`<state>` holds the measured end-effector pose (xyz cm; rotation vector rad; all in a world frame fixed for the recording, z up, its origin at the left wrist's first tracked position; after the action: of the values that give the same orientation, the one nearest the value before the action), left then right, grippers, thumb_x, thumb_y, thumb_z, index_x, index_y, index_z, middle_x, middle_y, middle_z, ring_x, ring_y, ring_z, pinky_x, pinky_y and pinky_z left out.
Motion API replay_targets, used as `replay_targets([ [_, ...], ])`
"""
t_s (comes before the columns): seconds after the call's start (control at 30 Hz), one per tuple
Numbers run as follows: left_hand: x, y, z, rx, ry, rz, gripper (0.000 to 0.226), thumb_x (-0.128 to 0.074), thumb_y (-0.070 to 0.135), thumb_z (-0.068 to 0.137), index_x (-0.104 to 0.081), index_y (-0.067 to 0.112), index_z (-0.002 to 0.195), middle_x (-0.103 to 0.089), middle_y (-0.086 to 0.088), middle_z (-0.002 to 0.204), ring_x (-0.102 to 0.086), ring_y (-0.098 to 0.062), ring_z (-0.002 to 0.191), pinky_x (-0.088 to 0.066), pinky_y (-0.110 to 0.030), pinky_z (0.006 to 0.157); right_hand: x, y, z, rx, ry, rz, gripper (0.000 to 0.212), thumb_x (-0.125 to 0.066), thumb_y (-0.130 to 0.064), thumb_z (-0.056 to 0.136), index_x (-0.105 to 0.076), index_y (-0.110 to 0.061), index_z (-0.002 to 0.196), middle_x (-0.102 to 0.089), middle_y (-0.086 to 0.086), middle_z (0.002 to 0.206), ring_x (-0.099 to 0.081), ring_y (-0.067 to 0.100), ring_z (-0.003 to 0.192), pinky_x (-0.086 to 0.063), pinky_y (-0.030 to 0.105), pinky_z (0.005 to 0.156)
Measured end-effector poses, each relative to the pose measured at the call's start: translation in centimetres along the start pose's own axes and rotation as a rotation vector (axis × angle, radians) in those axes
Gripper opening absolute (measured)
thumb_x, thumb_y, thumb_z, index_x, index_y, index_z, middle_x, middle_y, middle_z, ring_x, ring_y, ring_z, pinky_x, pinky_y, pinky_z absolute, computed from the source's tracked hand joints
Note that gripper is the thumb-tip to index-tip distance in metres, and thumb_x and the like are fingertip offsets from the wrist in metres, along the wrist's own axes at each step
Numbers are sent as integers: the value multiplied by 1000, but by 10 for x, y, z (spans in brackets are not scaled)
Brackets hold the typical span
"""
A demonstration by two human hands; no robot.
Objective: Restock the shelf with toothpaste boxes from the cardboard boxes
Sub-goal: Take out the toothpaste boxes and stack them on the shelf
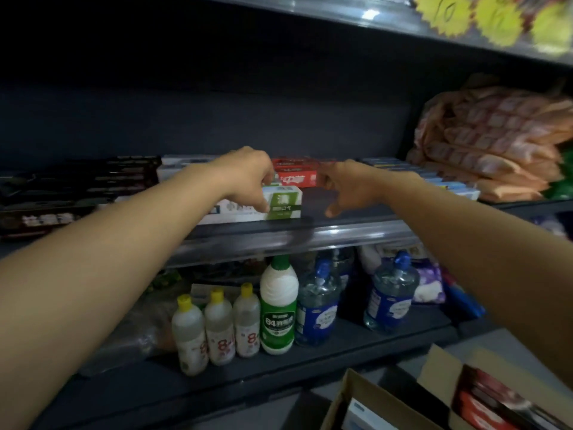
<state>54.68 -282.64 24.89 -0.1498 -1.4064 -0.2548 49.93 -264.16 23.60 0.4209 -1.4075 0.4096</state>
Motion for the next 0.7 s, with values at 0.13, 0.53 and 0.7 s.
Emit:
replay_targets([
  [0.13,-30,64,4,-158,6,2,52,-83,38,67,-65,14,109,-66,-7,106,-61,-27,94,-53,-39,83,-17,27,-52,-56,-9,-5,60,-82,-26,70,-52,-8,118,-60,9,115,-57,28,103,-47,36,86],
  [0.53,-183,216,-5,-396,-228,-59,56,-82,42,67,-59,13,109,-60,-4,105,-60,-26,93,-54,-43,79,-132,114,-215,-262,-79,73,60,-77,-26,70,-50,-14,122,-56,5,122,-55,26,111,-47,36,87],
  [0.7,-262,248,-26,-432,-368,-42,51,-80,40,70,-58,16,110,-61,-3,106,-60,-23,93,-55,-43,79,-204,116,-263,-282,-179,101,69,-78,-32,72,-44,-18,130,-50,2,132,-50,22,119,-41,29,90],
])
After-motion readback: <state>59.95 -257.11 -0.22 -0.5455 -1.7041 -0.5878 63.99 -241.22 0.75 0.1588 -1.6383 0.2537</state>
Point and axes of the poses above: each hand's wrist, its own z-axis towards the middle knuckle, its own x-axis out of the back of the hand, y = z × x, the point moved 3 cm from there along z, towards the middle knuckle
